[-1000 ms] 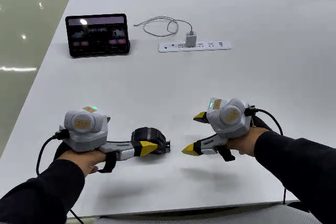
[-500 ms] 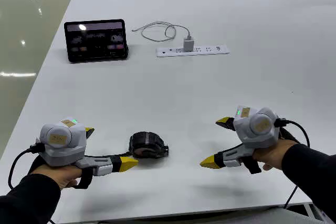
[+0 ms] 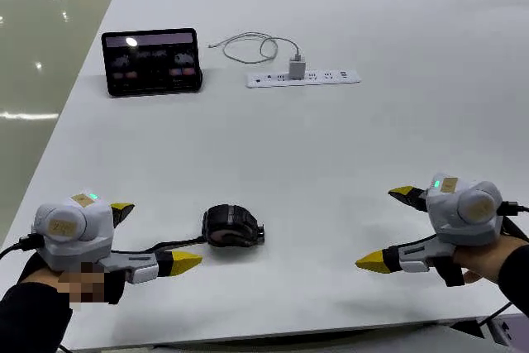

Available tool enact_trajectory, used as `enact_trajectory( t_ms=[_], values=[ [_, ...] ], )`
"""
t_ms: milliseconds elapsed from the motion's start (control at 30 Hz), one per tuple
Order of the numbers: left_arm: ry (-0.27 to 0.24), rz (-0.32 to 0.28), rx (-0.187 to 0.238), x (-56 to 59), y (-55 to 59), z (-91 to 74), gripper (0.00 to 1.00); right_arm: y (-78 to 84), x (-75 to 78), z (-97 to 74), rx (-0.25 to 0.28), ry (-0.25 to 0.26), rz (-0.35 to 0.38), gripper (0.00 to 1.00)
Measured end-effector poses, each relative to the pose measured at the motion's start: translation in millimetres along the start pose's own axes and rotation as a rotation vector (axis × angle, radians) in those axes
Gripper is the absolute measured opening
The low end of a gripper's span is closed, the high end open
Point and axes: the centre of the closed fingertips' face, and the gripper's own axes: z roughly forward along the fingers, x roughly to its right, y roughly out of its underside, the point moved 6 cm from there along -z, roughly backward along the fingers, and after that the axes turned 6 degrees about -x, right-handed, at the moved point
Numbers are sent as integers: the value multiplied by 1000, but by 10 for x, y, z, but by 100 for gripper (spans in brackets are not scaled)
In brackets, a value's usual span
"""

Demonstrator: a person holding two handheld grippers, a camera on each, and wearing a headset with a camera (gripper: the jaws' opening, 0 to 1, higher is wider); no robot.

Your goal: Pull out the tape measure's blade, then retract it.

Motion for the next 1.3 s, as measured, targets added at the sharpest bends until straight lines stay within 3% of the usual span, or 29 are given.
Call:
enact_trajectory(
  t_ms=[167, 400, 467, 567, 633, 833, 1133, 1300],
  values=[
    [-1, 2, -12, 16, 80, -62, 100, 147, 36, -158, -10, 28, 0, 94],
    [-1, -9, -6, 53, 96, -135, 100, 358, 87, -467, -4, 65, 26, 97],
    [-4, -2, -6, 55, 93, -147, 100, 420, 132, -580, 6, 87, 62, 100],
    [14, -23, 41, 86, 74, -156, 100, 490, 138, -696, 18, 103, 90, 100],
    [3, -16, 19, 72, 114, -152, 100, 537, 138, -749, 31, 101, 119, 100],
    [-14, -23, 29, 11, 75, -243, 100, 671, 147, -818, 6, 112, 123, 100],
    [-45, -41, 44, -43, 63, -280, 100, 679, 183, -822, 5, 120, 109, 100],
    [-38, -39, 39, -44, 77, -270, 100, 671, 175, -803, -25, 122, 43, 100]
  ],
)
